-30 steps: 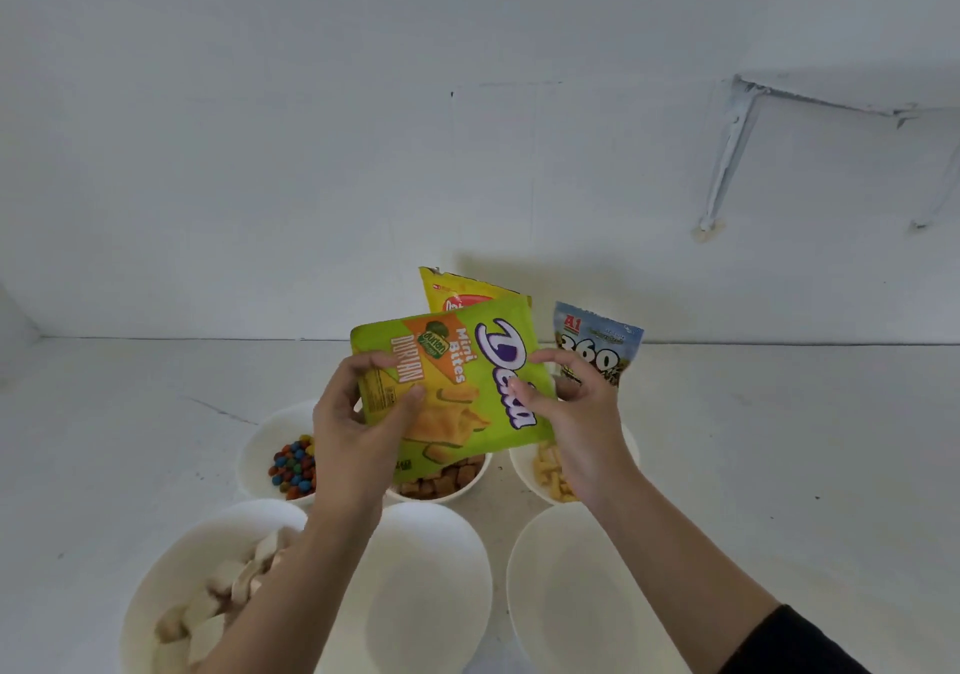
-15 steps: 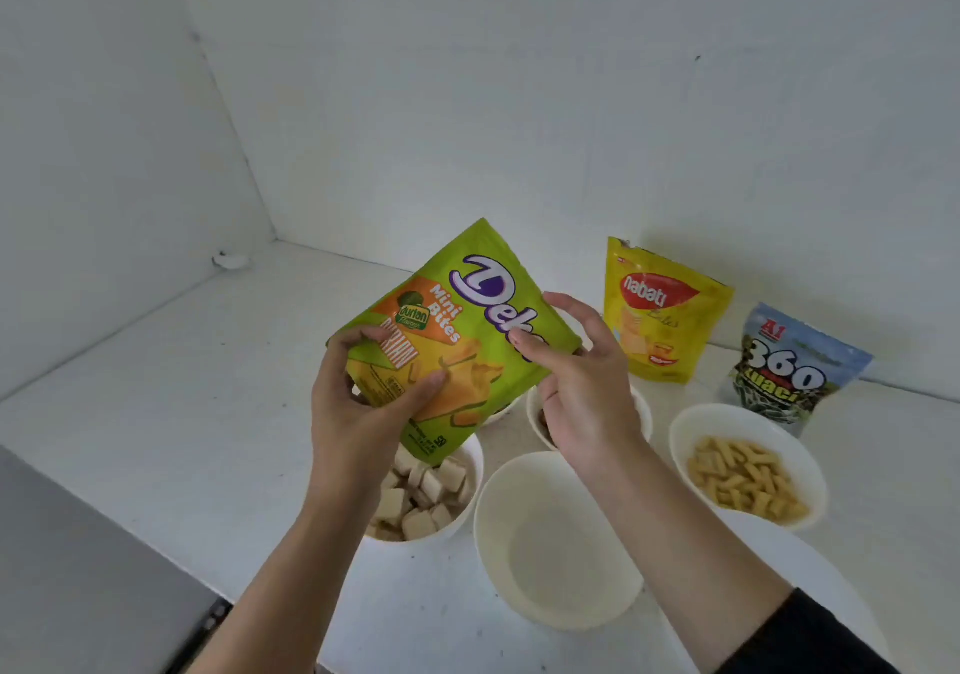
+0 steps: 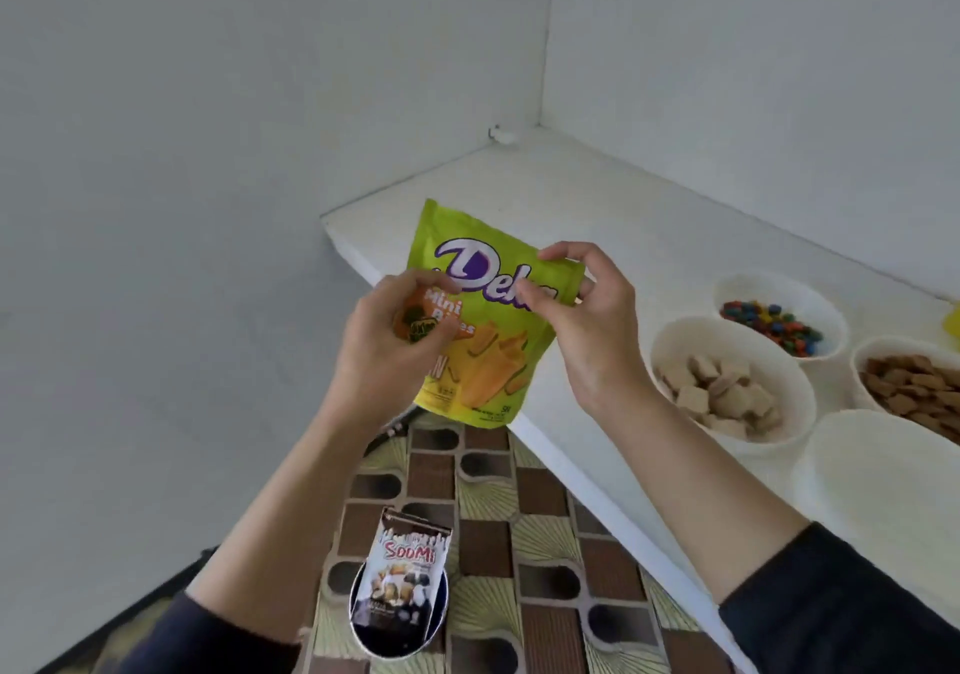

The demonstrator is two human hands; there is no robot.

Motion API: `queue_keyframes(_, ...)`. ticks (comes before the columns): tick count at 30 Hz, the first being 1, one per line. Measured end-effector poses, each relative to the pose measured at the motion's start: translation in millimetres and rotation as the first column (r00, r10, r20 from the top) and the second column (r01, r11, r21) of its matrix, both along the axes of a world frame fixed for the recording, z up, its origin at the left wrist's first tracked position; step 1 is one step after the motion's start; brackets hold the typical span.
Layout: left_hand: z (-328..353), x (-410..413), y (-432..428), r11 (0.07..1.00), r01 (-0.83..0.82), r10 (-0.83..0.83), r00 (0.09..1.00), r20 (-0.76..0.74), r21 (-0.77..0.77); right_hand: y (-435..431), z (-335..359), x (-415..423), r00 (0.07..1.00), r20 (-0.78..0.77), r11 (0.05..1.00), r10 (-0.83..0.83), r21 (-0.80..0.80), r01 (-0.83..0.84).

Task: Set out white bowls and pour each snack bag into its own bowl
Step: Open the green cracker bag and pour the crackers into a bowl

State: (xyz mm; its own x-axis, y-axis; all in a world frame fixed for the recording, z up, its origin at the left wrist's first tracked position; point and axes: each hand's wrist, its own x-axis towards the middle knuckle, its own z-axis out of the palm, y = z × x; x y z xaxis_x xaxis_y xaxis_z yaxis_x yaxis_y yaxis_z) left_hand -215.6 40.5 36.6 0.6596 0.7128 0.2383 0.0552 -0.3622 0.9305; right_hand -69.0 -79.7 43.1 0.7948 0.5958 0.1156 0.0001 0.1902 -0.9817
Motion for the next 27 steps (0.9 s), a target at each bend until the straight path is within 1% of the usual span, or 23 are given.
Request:
queue_keyframes(4,-37.4,-46.4,23.9,0.991,-0.117,0.116,0.993,-0.01,-0.061,43.6,-32.8,-51.3,0.996,0.086,0.998,0.028,-0.054,-0.023)
queue_keyframes(6,-62.4,-66.8,36.4,0.981,-0.178,0.176,0.984,-0.027,-0.077,60.6,-52.0,-71.8,0.995,0.081,0.996,0.054,-0.073,-0.048)
queue_keyframes(10,-120.3,-101.6,53.4,0.944,-0.288,0.282,0.958,-0.062,-0.164,86.9,-108.5,-102.0,0.977,0.107,0.968,0.183,-0.195,-0.16)
queue_keyframes(12,-157.5,-115.0,58.2,0.926,-0.321,0.303,0.946,-0.113,-0.198,98.1,-147.9,-109.8,0.958,0.131,0.941,0.254,-0.261,-0.214)
queue_keyframes(14,-202.9,-126.7,63.4,0.912,-0.335,0.298,0.937,-0.181,-0.237,107.1,-193.2,-114.6,0.941,0.153,0.917,0.301,-0.319,-0.241)
queue_keyframes(17,-278.2,-144.3,72.2,0.91,-0.354,0.283,0.911,-0.299,-0.217,118.5,-274.4,-119.9,0.923,0.15,0.882,0.354,-0.381,-0.276)
queue_keyframes(21,-381.7,-162.0,80.9,0.895,-0.381,0.247,0.856,-0.453,-0.232,129.0,-397.6,-128.2,0.908,0.105,0.839,0.405,-0.437,-0.324)
queue_keyframes(24,-462.7,-173.5,88.6,0.888,-0.361,0.149,0.811,-0.565,-0.284,133.2,-483.9,-135.3,0.896,0.109,0.813,0.431,-0.478,-0.333)
queue_keyframes(27,-543.8,-183.9,96.8,0.908,-0.314,0.051,0.739,-0.672,-0.276,134.8,-569.2,-141.4,0.881,0.101,0.781,0.461,-0.518,-0.349)
